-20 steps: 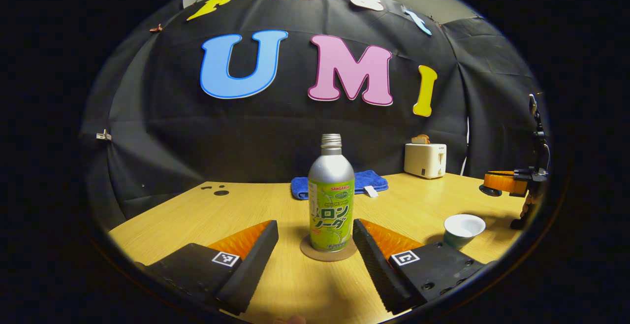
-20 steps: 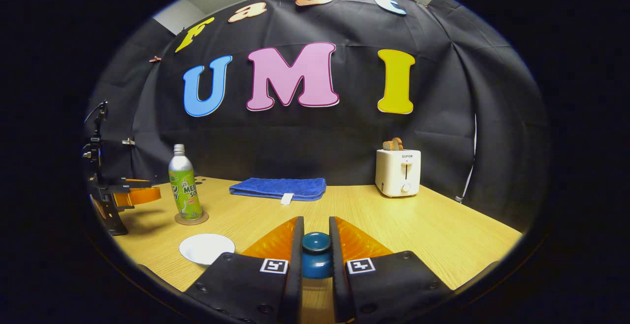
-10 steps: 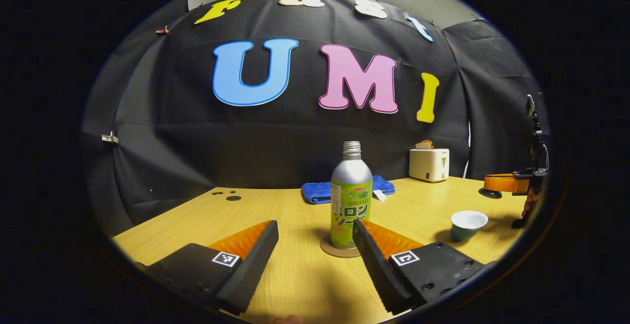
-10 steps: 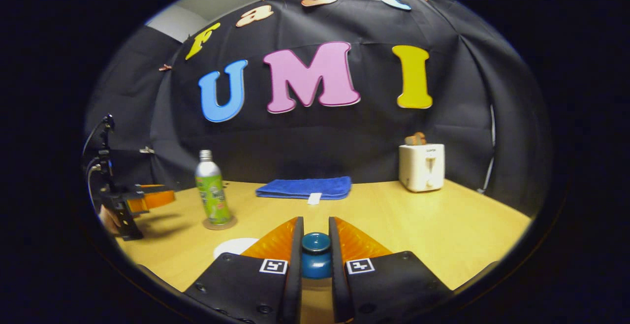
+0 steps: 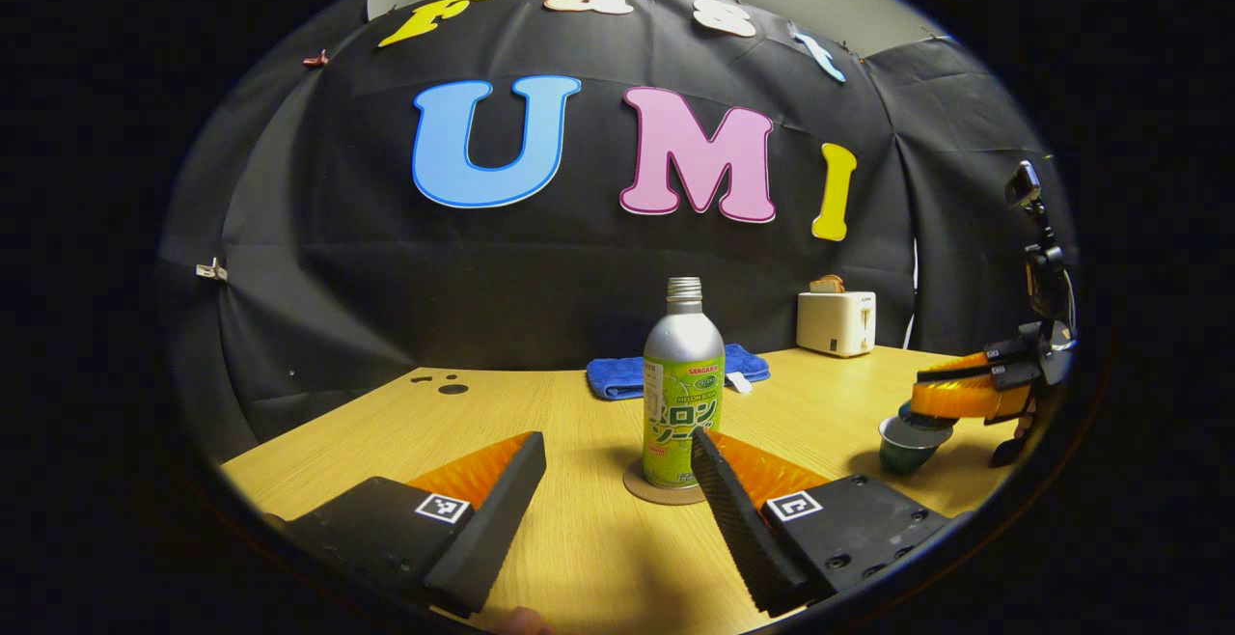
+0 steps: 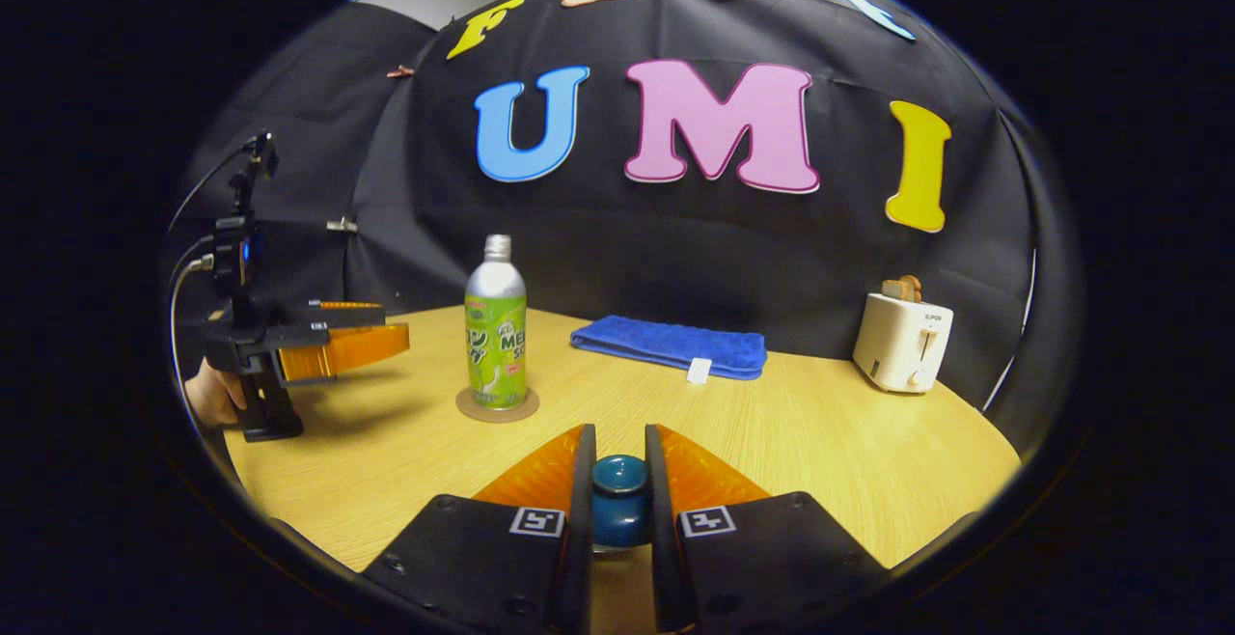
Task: Open the teacup lid with one hand, grasp the water bottle and pour water into the teacup with the other hand; after pouring, place the water bottle on the coaster and then close the teacup lid.
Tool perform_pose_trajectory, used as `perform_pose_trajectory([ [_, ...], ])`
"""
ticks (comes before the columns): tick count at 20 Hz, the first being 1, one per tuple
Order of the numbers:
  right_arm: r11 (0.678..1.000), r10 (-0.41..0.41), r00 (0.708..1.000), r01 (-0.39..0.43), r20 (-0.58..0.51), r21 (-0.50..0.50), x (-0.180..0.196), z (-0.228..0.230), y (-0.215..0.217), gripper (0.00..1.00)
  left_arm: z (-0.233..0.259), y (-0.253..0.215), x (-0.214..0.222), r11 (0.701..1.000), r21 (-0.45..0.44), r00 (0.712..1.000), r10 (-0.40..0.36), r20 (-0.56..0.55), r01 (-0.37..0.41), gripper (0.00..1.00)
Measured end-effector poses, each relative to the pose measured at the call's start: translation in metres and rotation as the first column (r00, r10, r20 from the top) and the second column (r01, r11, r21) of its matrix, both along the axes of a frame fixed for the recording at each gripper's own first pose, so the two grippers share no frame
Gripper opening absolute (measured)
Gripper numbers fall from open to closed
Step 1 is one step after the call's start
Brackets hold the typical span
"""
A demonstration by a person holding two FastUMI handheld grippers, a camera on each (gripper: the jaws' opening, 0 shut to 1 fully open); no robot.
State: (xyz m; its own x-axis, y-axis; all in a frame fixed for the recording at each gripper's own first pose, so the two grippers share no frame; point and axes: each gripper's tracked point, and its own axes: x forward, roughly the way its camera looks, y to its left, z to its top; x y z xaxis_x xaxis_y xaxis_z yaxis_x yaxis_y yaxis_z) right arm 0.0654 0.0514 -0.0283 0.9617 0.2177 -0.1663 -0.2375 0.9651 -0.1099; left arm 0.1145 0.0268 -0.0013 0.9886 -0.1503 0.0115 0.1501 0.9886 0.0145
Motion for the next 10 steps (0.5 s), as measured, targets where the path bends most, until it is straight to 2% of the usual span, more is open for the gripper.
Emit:
perform_pose_trajectory([
  [7, 1.000, -0.010, 0.999, 0.010, -0.036, -0.015, 0.0064, -0.0054, 0.0035, 0.29, 0.0010, 0.0003, -0.0006, 1.000, 0.001, 1.000, 0.003, 0.001, -0.003, 0.96],
  [9, 1.000, -0.015, 0.999, 0.015, -0.046, -0.007, 0.0067, -0.0060, 0.0018, 0.26, 0.0008, 0.0006, -0.0011, 1.000, 0.001, 1.000, 0.003, 0.002, -0.003, 0.96],
  [10, 1.000, -0.018, 0.999, 0.018, -0.050, -0.003, 0.0071, -0.0065, 0.0013, 0.29, 0.0005, 0.0005, -0.0007, 1.000, 0.001, 1.000, 0.003, 0.002, -0.003, 0.96],
])
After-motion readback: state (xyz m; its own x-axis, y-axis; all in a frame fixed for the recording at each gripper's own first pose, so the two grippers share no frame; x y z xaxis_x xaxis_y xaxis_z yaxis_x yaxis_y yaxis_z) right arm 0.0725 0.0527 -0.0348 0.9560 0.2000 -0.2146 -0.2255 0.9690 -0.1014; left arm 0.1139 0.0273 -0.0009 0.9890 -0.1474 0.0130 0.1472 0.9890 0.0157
